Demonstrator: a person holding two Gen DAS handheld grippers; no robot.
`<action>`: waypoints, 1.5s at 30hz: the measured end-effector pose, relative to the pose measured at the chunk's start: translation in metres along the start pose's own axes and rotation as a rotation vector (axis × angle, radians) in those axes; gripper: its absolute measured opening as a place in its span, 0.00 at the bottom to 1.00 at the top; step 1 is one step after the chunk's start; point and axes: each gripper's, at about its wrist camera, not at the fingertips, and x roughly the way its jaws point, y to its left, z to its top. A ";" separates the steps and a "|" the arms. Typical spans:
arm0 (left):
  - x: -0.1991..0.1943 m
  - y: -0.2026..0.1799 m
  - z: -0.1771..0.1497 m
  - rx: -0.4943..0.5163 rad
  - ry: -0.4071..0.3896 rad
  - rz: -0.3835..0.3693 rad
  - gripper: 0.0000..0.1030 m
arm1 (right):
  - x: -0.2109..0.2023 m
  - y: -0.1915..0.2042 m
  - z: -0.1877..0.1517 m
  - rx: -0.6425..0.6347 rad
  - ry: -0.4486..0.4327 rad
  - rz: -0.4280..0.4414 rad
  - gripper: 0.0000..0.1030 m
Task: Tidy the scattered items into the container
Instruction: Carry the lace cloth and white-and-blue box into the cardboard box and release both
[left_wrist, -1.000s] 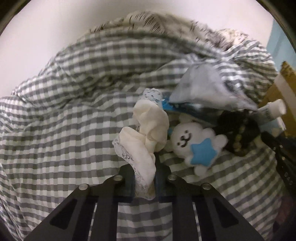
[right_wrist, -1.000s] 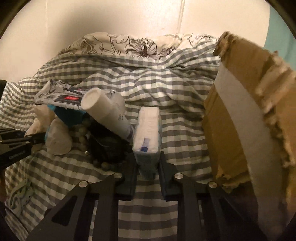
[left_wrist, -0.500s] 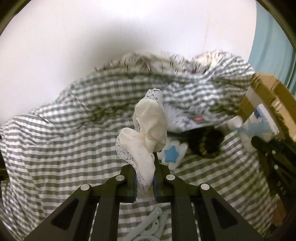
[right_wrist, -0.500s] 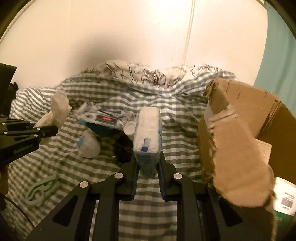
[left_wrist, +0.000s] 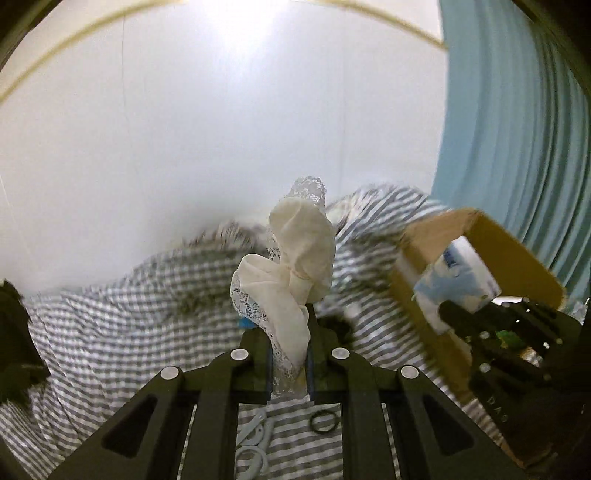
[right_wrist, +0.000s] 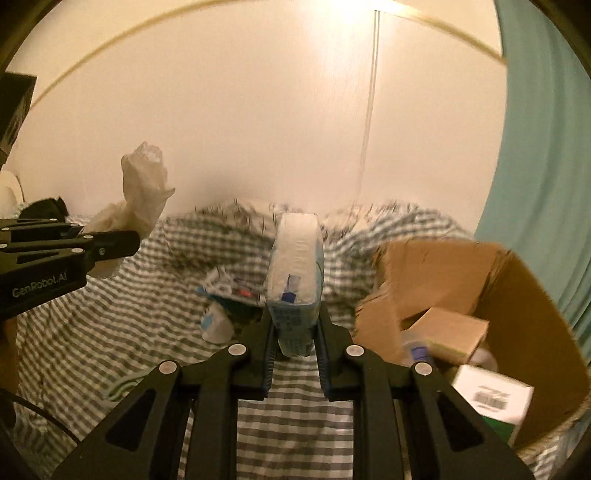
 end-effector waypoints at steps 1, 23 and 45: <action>-0.009 -0.004 0.003 0.006 -0.016 -0.001 0.12 | -0.011 -0.002 0.003 0.004 -0.019 -0.001 0.17; -0.091 -0.082 0.046 0.055 -0.145 -0.102 0.12 | -0.140 -0.066 0.011 0.058 -0.216 -0.111 0.17; 0.032 -0.169 0.051 0.123 0.058 -0.267 0.12 | -0.071 -0.189 -0.018 0.184 -0.023 -0.244 0.18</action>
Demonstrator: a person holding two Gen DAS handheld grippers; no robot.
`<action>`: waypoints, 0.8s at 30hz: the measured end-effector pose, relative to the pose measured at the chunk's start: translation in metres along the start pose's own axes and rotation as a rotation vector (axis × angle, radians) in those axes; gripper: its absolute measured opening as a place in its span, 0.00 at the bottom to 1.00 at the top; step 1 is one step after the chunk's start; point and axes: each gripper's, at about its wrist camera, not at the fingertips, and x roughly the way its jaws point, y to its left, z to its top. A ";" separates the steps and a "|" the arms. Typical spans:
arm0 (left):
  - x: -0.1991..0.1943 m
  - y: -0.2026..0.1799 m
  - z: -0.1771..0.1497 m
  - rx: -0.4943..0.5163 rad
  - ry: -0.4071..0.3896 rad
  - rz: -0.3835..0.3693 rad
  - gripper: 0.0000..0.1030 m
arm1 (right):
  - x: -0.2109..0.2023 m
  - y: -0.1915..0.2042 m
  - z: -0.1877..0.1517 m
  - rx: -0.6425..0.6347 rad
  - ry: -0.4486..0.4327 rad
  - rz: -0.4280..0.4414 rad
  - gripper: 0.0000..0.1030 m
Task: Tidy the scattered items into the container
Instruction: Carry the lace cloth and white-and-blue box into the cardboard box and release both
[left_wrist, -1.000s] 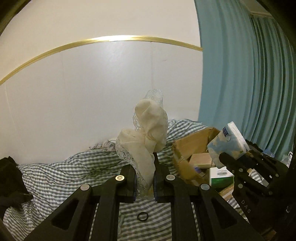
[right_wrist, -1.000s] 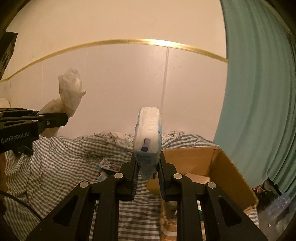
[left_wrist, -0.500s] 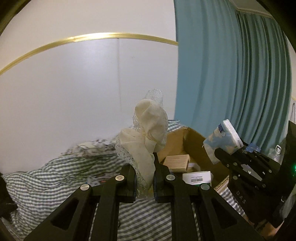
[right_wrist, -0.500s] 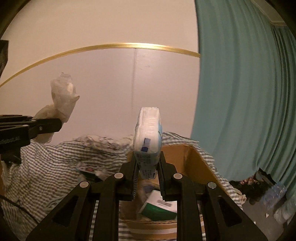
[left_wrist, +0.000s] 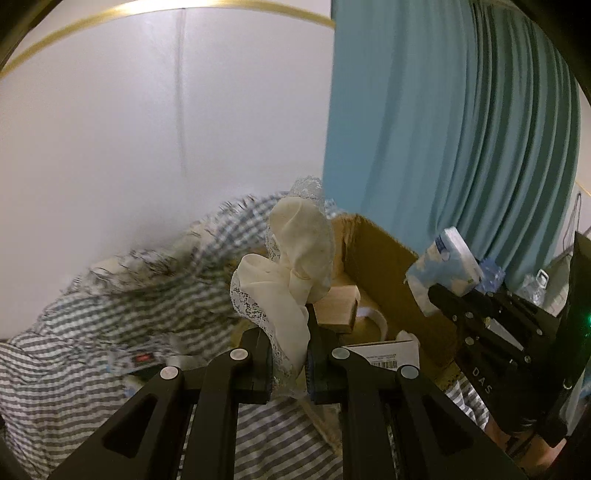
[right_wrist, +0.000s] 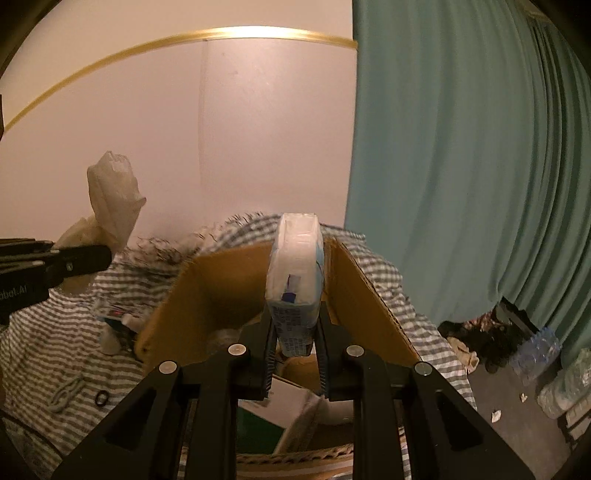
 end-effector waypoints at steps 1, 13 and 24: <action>0.006 -0.003 -0.001 0.004 0.011 -0.006 0.12 | 0.006 -0.003 0.000 0.002 0.008 -0.005 0.17; 0.070 -0.023 -0.007 0.046 0.147 -0.050 0.23 | 0.047 -0.025 -0.007 0.034 0.085 -0.037 0.20; 0.027 -0.010 0.004 0.009 0.067 0.031 0.85 | 0.017 -0.031 0.007 0.042 0.004 -0.067 0.57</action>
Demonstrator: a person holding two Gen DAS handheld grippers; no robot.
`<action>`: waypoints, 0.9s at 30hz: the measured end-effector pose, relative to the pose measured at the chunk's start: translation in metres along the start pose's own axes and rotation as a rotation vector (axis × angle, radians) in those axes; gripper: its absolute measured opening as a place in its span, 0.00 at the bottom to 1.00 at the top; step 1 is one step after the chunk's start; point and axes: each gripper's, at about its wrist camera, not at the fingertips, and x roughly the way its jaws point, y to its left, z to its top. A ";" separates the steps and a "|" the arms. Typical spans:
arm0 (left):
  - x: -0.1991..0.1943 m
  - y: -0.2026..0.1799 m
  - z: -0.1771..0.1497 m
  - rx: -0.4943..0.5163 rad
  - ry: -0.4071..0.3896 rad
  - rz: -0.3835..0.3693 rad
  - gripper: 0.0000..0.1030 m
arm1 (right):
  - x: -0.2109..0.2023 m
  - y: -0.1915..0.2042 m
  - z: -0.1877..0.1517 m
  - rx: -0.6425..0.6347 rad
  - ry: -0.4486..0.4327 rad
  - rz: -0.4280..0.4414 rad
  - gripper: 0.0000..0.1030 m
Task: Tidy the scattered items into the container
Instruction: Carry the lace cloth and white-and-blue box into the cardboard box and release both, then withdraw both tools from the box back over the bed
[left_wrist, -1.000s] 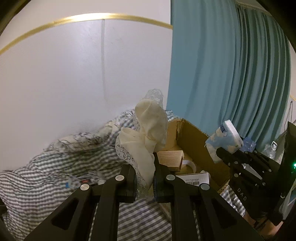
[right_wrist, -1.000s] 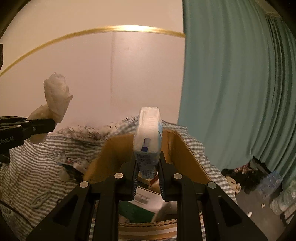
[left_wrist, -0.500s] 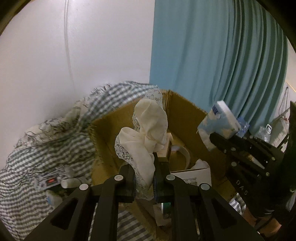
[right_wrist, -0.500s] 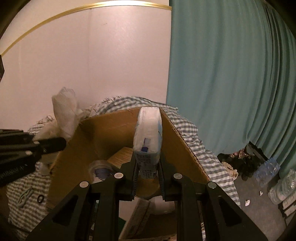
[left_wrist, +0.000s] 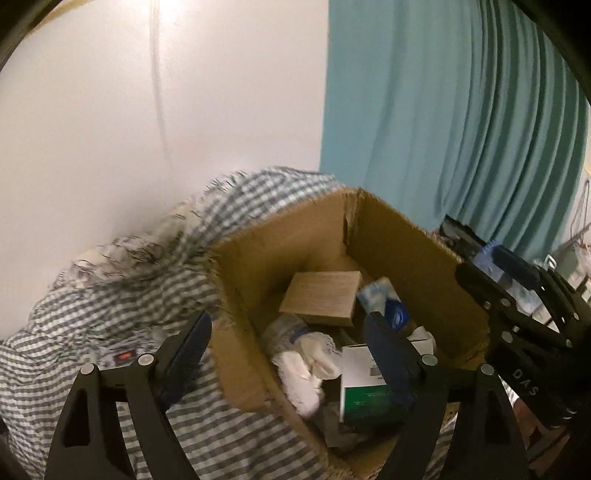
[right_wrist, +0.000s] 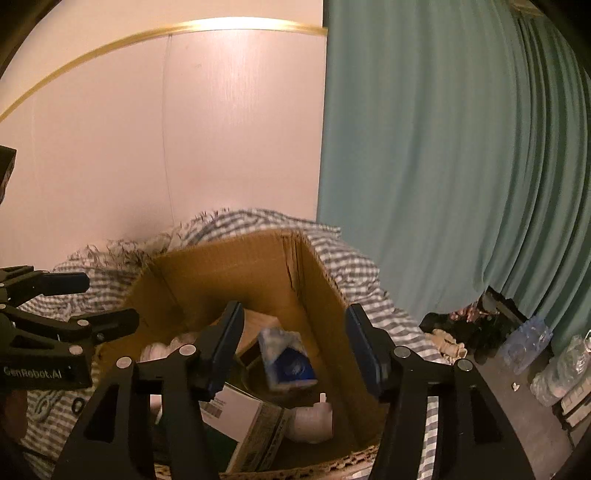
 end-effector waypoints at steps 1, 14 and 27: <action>-0.007 0.003 0.002 -0.010 -0.011 0.003 0.85 | -0.005 0.001 0.003 0.005 -0.011 -0.001 0.60; -0.115 0.036 0.005 -0.048 -0.223 0.117 1.00 | -0.080 0.034 0.037 0.012 -0.149 0.045 0.79; -0.211 0.093 -0.022 -0.132 -0.345 0.261 1.00 | -0.145 0.087 0.050 -0.017 -0.242 0.161 1.00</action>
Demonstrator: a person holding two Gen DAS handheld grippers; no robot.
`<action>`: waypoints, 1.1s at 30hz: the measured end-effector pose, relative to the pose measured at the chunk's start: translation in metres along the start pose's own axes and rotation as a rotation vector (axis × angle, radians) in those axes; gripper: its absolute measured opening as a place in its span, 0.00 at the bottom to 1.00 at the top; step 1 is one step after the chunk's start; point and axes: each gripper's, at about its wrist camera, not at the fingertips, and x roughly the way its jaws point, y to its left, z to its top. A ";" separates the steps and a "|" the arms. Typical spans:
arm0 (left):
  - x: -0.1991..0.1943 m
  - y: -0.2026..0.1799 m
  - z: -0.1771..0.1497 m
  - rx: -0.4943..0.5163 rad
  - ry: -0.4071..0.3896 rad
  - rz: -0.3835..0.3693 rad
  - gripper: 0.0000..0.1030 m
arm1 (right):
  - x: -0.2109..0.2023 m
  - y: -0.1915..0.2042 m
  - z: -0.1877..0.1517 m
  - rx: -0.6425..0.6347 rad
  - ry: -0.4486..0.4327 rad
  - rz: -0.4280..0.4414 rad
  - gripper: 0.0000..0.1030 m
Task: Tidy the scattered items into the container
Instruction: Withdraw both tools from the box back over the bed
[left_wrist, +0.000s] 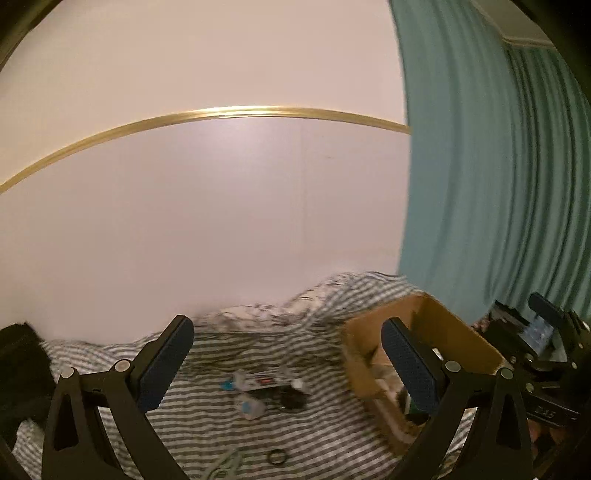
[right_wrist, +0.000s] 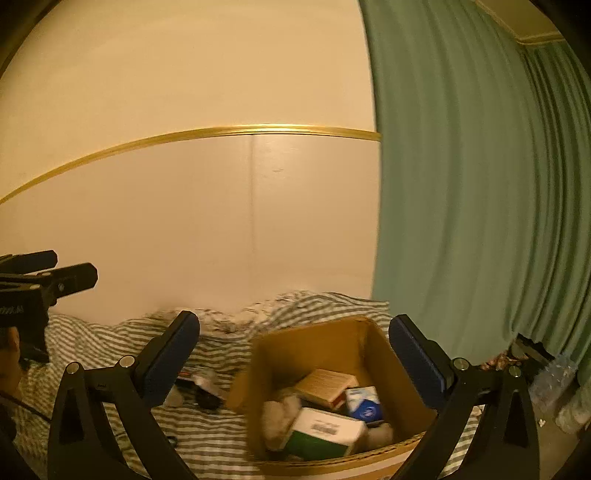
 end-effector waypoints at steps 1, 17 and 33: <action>-0.004 0.010 -0.001 -0.019 0.000 0.014 1.00 | -0.003 0.007 0.002 -0.004 0.001 0.012 1.00; 0.023 0.093 -0.064 -0.083 0.130 0.228 1.00 | 0.005 0.093 -0.024 -0.152 0.004 0.143 1.00; 0.107 0.120 -0.154 -0.028 0.339 0.219 1.00 | 0.101 0.134 -0.100 -0.223 0.228 0.253 1.00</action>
